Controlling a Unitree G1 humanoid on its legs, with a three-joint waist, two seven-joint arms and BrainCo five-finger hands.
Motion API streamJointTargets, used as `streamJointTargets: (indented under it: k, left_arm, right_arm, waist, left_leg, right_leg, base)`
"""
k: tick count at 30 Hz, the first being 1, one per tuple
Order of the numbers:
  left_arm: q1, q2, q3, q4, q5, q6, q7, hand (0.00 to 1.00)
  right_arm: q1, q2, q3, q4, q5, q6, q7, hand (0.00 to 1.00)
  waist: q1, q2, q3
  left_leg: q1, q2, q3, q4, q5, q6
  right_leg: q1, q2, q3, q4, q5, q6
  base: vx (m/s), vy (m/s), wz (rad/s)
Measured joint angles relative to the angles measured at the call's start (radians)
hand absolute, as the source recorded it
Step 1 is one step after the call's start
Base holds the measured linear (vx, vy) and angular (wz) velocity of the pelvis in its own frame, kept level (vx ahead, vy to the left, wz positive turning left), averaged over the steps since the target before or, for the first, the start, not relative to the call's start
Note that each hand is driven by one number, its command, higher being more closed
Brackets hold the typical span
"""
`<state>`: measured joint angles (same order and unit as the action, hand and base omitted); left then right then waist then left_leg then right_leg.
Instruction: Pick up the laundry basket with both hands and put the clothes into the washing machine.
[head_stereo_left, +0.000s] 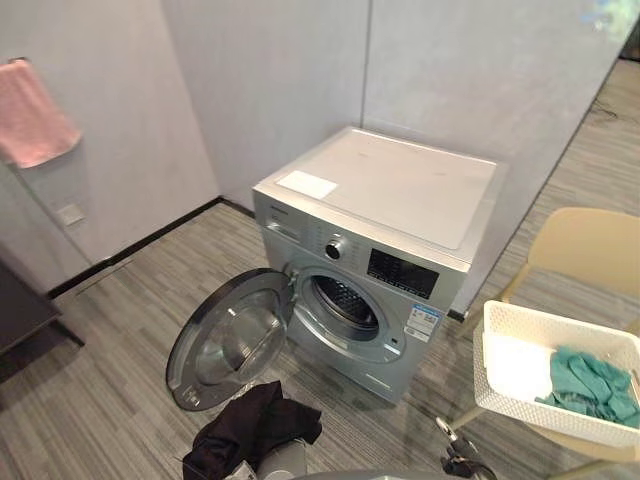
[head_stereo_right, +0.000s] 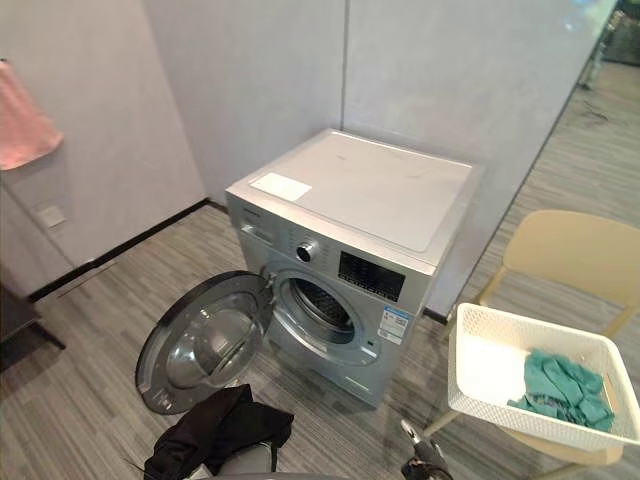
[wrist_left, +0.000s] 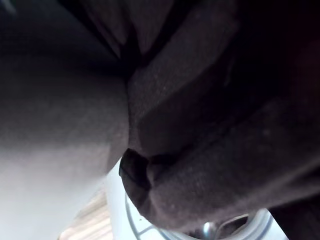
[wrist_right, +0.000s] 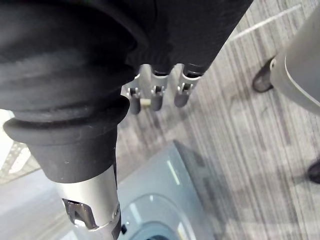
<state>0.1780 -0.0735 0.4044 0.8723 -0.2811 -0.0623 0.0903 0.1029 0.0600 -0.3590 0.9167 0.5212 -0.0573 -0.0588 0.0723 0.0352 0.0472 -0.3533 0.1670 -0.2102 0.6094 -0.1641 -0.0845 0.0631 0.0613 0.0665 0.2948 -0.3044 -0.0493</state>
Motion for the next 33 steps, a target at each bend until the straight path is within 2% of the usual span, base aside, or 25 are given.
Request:
streamJointTargets:
  k: [1, 2, 3, 5, 6, 7, 8, 9, 13, 15, 16, 19, 20, 21, 22, 23, 25, 27, 28, 29, 30, 32, 33]
  left_arm:
    - [0.001, 0.000, 0.000, 0.001, -0.003, 0.000, 0.001, 1.00]
    - [0.002, 0.000, -0.007, 0.003, -0.006, 0.001, 0.006, 1.00]
    - [0.004, 0.000, -0.017, 0.004, -0.010, 0.000, 0.010, 1.00]
    - [0.007, 0.015, -0.021, 0.005, -0.012, -0.006, 0.021, 1.00]
    - [-0.005, 0.027, -0.044, 0.011, -0.011, -0.010, 0.023, 1.00]
    - [-0.030, 0.046, -0.083, 0.012, -0.009, -0.013, 0.021, 1.00]
    - [-0.042, 0.050, -0.105, 0.012, -0.009, -0.014, 0.021, 1.00]
    - [-0.058, 0.063, -0.162, 0.011, -0.007, -0.017, 0.018, 1.00]
    - [-0.060, 0.067, -0.220, 0.011, 0.012, -0.020, 0.017, 1.00]
    - [-0.067, 0.072, -0.243, 0.009, 0.017, -0.024, 0.017, 1.00]
    - [-0.027, 0.065, -0.327, -0.081, 0.017, -0.022, 0.015, 1.00]
    - [-0.015, 0.050, -0.335, -0.132, 0.016, -0.022, -0.003, 1.00]
    - [-0.006, 0.053, -0.338, -0.174, 0.009, -0.023, -0.003, 1.00]
    - [-0.009, 0.062, -0.353, -0.174, 0.007, -0.023, -0.003, 1.00]
    - [-0.020, 0.065, -0.355, -0.166, 0.007, -0.020, -0.003, 1.00]
    - [-0.026, 0.057, -0.359, -0.165, 0.006, -0.013, -0.004, 1.00]
    - [-0.031, 0.045, -0.379, -0.176, 0.006, -0.012, -0.004, 1.00]
    - [-0.070, 0.044, -0.377, -0.282, 0.002, -0.013, -0.002, 1.00]
    - [-0.127, 0.049, -0.398, -0.359, -0.019, -0.018, 0.015, 1.00]
    - [-0.168, 0.061, -0.405, -0.382, -0.025, -0.026, 0.025, 1.00]
    - [-0.262, 0.080, -0.415, -0.392, -0.034, -0.032, 0.053, 1.00]
    - [-0.395, 0.087, -0.414, -0.383, -0.053, -0.023, 0.097, 1.00]
    - [-0.416, 0.087, -0.414, -0.380, -0.055, -0.022, 0.104, 1.00]
  right_arm:
    - [-0.001, 0.001, 0.008, -0.002, 0.000, -0.004, 0.000, 0.00]
    - [-0.001, -0.001, 0.012, -0.001, -0.004, -0.007, -0.006, 0.00]
    - [-0.002, -0.005, 0.012, 0.003, -0.005, -0.009, -0.007, 0.00]
    - [0.002, 0.010, 0.019, 0.008, -0.020, -0.008, -0.008, 0.00]
    - [0.003, 0.013, 0.022, 0.008, -0.033, -0.006, -0.005, 0.00]
    - [0.003, 0.012, 0.010, 0.010, -0.052, -0.006, -0.008, 0.00]
    - [0.000, 0.009, 0.002, 0.011, -0.054, -0.006, -0.007, 0.00]
    - [-0.010, 0.006, -0.005, 0.018, -0.061, -0.007, -0.003, 0.00]
    - [-0.011, -0.003, -0.003, 0.051, -0.063, -0.003, 0.007, 0.00]
    - [0.003, -0.002, -0.003, 0.051, -0.063, 0.000, 0.016, 0.00]
    - [0.041, -0.011, -0.019, 0.017, -0.087, 0.006, 0.019, 0.00]
    - [0.050, -0.009, -0.002, 0.001, -0.092, 0.007, 0.021, 0.00]
    - [0.034, -0.009, 0.046, -0.003, -0.099, 0.006, 0.021, 0.00]
    - [0.030, 0.002, 0.045, -0.003, -0.099, 0.006, 0.019, 0.00]
    - [0.016, 0.007, 0.042, -0.009, -0.099, 0.007, 0.020, 0.00]
    - [0.013, 0.004, 0.030, -0.030, -0.099, 0.005, 0.016, 0.00]
    - [0.021, -0.008, 0.036, -0.040, -0.099, -0.003, 0.016, 0.00]
    - [-0.020, -0.030, 0.062, -0.073, -0.095, -0.005, 0.014, 0.00]
    - [-0.054, -0.033, 0.089, -0.117, -0.080, -0.018, 0.006, 0.00]
    - [-0.075, -0.032, 0.103, -0.139, -0.074, -0.026, -0.002, 0.00]
    - [-0.117, -0.033, 0.146, -0.176, -0.046, -0.039, -0.014, 0.00]
    - [-0.176, -0.041, 0.199, -0.192, -0.016, -0.043, -0.034, 0.00]
    - [-0.174, -0.038, 0.204, -0.195, -0.012, -0.043, -0.035, 0.00]
  waist:
    - [-0.001, 0.004, -0.003]
    - [0.002, 0.016, -0.011]
    - [0.002, 0.034, -0.019]
    - [-0.002, -0.009, -0.033]
    - [-0.008, -0.033, -0.047]
    - [-0.004, -0.034, -0.049]
    - [-0.003, -0.045, -0.056]
    - [-0.002, -0.045, -0.056]
    - [-0.004, -0.023, -0.073]
    - [-0.002, -0.022, -0.073]
    - [-0.008, -0.014, -0.058]
    - [-0.008, -0.024, -0.052]
    - [-0.033, -0.053, -0.021]
    - [-0.031, -0.074, -0.014]
    - [-0.030, -0.077, 0.000]
    - [-0.035, -0.060, 0.027]
    - [-0.031, -0.052, 0.049]
    - [-0.031, -0.019, 0.124]
    - [-0.007, -0.027, 0.141]
    - [0.006, -0.043, 0.151]
    - [0.009, -0.065, 0.186]
    - [-0.004, -0.077, 0.298]
    - [-0.008, -0.078, 0.301]
  left_leg:
    - [0.017, -0.001, -0.027, -0.094, 0.004, -0.007]
    - [0.065, -0.002, -0.081, -0.231, 0.022, -0.025]
    - [0.092, -0.004, -0.088, -0.257, 0.085, -0.116]
    - [0.108, -0.046, -0.016, -0.238, 0.061, -0.085]
    - [0.097, -0.076, 0.000, -0.206, 0.053, -0.070]
    - [0.091, -0.099, 0.011, -0.195, 0.041, -0.049]
    - [0.092, -0.107, 0.022, -0.196, 0.034, -0.036]
    - [0.101, -0.134, 0.047, -0.204, 0.028, -0.019]
    - [0.129, -0.153, 0.086, -0.253, 0.033, 0.017]
    - [0.132, -0.164, 0.095, -0.267, 0.038, 0.032]
    - [0.161, -0.153, 0.116, -0.259, 0.017, 0.067]
    - [0.154, -0.132, 0.127, -0.262, 0.006, 0.064]
    - [0.091, -0.109, 0.133, -0.237, 0.020, 0.041]
    - [0.054, -0.110, 0.138, -0.209, 0.026, 0.031]
    - [0.033, -0.107, 0.136, -0.182, 0.028, 0.021]
    - [0.031, -0.087, 0.125, -0.179, 0.034, 0.012]
    - [0.007, -0.067, 0.100, -0.168, 0.045, 0.001]
    - [-0.132, -0.035, 0.027, -0.055, 0.027, -0.014]
    - [-0.280, -0.025, -0.004, 0.044, 0.015, -0.010]
    - [-0.353, -0.025, -0.008, 0.080, 0.010, -0.017]
    - [-0.476, -0.027, -0.008, 0.155, 0.007, -0.024]
    - [-0.524, -0.026, -0.012, 0.231, -0.008, -0.051]
    - [-0.539, -0.026, -0.012, 0.243, -0.011, -0.056]
  right_leg:
    - [0.000, 0.000, 0.018, 0.000, -0.005, 0.007]
    - [0.001, -0.003, 0.056, 0.012, -0.016, 0.034]
    - [0.010, -0.014, 0.094, 0.034, -0.044, 0.062]
    - [0.025, -0.071, 0.134, 0.032, -0.046, 0.089]
    - [0.033, -0.103, 0.140, 0.007, -0.025, 0.119]
    - [0.044, -0.137, 0.147, -0.023, 0.000, 0.132]
    - [0.046, -0.147, 0.155, -0.031, 0.008, 0.145]
    - [0.036, -0.177, 0.181, -0.038, 0.032, 0.163]
    - [0.017, -0.208, 0.193, -0.038, 0.099, 0.199]
    - [0.005, -0.221, 0.192, -0.031, 0.119, 0.204]
    - [-0.090, -0.200, 0.116, 0.196, 0.163, 0.152]
    - [-0.102, -0.199, 0.053, 0.206, 0.190, 0.161]
    - [-0.143, -0.201, -0.074, 0.154, 0.093, 0.143]
    - [-0.138, -0.206, -0.082, 0.104, 0.031, 0.140]
    - [-0.140, -0.207, -0.095, 0.094, 0.009, 0.175]
    - [-0.148, -0.187, -0.106, 0.110, 0.011, 0.167]
    - [-0.168, -0.150, -0.119, 0.146, -0.003, 0.146]
    - [-0.283, -0.094, -0.152, 0.267, -0.040, 0.092]
    - [-0.448, -0.068, -0.135, 0.401, -0.072, 0.079]
    - [-0.541, -0.066, -0.124, 0.479, -0.093, 0.077]
    - [-0.686, -0.075, -0.116, 0.605, -0.130, 0.083]
    - [-0.752, -0.071, -0.104, 0.718, -0.166, 0.082]
    - [-0.770, -0.069, -0.101, 0.733, -0.169, 0.079]
  base:
    - [0.28, 0.250, -0.94]
    - [0.42, 0.392, -0.98]
    - [0.43, 0.404, -0.96]
    - [0.34, 0.264, -0.58]
    - [0.36, 0.291, -0.24]
    - [0.27, 0.243, -0.05]
    - [0.24, 0.327, -0.09]
    - [0.12, 0.200, -0.23]
    - [0.09, 0.167, -0.22]
    - [-0.04, 0.191, -0.16]
    - [-0.17, 0.204, -0.21]
    - [-0.25, 0.017, -0.33]
    - [-0.32, -0.257, -0.50]
    - [-0.32, -0.297, -0.47]
    - [-0.15, -0.178, -0.08]
    - [-0.16, -0.180, 0.08]
    - [-0.13, -0.195, 0.23]
    - [-0.24, -0.191, 0.26]
    - [-0.32, -0.144, -0.10]
    - [-0.34, -0.132, -0.33]
    - [-0.32, -0.130, -0.31]
    - [-0.27, -0.101, -0.21]
    - [-0.14, -0.047, -0.22]
